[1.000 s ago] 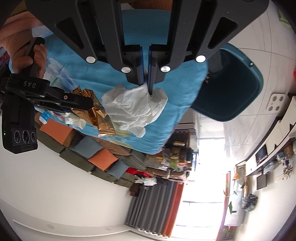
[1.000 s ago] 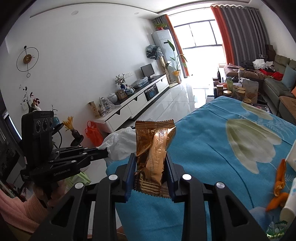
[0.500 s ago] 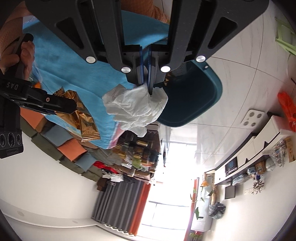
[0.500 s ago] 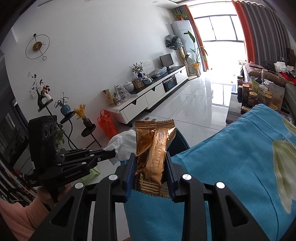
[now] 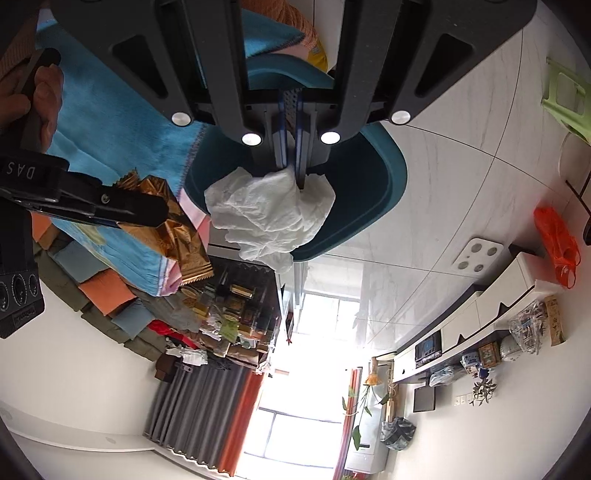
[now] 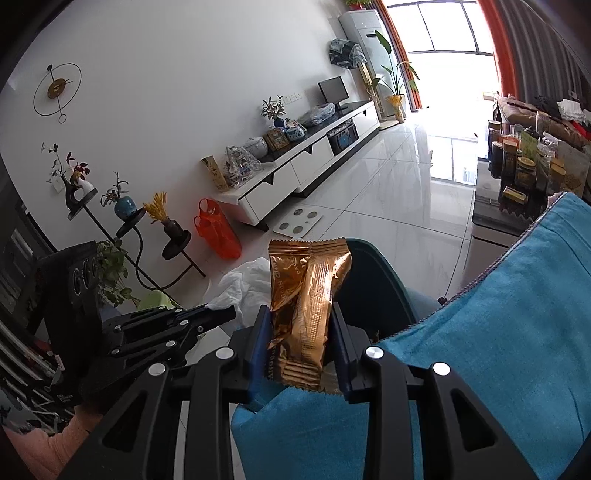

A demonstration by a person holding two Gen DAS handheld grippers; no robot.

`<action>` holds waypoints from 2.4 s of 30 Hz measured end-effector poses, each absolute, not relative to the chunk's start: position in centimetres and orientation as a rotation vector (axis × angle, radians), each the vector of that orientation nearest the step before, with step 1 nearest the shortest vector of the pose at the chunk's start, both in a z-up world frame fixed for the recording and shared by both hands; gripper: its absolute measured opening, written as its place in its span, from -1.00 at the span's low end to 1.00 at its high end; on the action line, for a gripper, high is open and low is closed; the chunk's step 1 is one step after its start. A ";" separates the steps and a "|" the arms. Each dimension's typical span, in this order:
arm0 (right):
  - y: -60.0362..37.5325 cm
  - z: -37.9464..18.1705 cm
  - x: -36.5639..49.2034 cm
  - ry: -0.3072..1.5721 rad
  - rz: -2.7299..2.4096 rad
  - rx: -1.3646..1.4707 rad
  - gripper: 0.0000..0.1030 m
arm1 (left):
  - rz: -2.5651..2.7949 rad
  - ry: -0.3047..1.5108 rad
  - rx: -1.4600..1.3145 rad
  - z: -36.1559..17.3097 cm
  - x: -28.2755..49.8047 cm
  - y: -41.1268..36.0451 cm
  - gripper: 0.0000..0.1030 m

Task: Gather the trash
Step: 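Carry tissue and packet to the teal bin and open both tools, then move both tools back over the remaining trash on the table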

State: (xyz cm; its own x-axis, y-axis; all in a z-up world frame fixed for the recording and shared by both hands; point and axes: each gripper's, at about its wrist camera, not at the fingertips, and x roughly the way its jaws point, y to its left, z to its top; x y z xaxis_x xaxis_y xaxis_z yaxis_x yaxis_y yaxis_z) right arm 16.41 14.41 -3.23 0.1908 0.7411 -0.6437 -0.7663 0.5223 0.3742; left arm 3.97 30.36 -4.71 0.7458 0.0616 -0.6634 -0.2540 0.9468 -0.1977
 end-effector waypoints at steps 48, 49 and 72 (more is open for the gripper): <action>-3.8 0.5 11.0 0.733 0.863 0.104 0.25 | -0.274 0.615 -0.117 -1.6 2.6 12.9 0.30; -5.1 0.5 10.8 0.726 0.842 0.115 0.25 | -0.302 0.621 -0.111 -1.7 2.5 11.9 0.30; -29.2 -2.0 5.8 0.665 0.323 0.299 0.26 | -0.877 0.806 0.001 -5.5 1.8 -8.3 0.35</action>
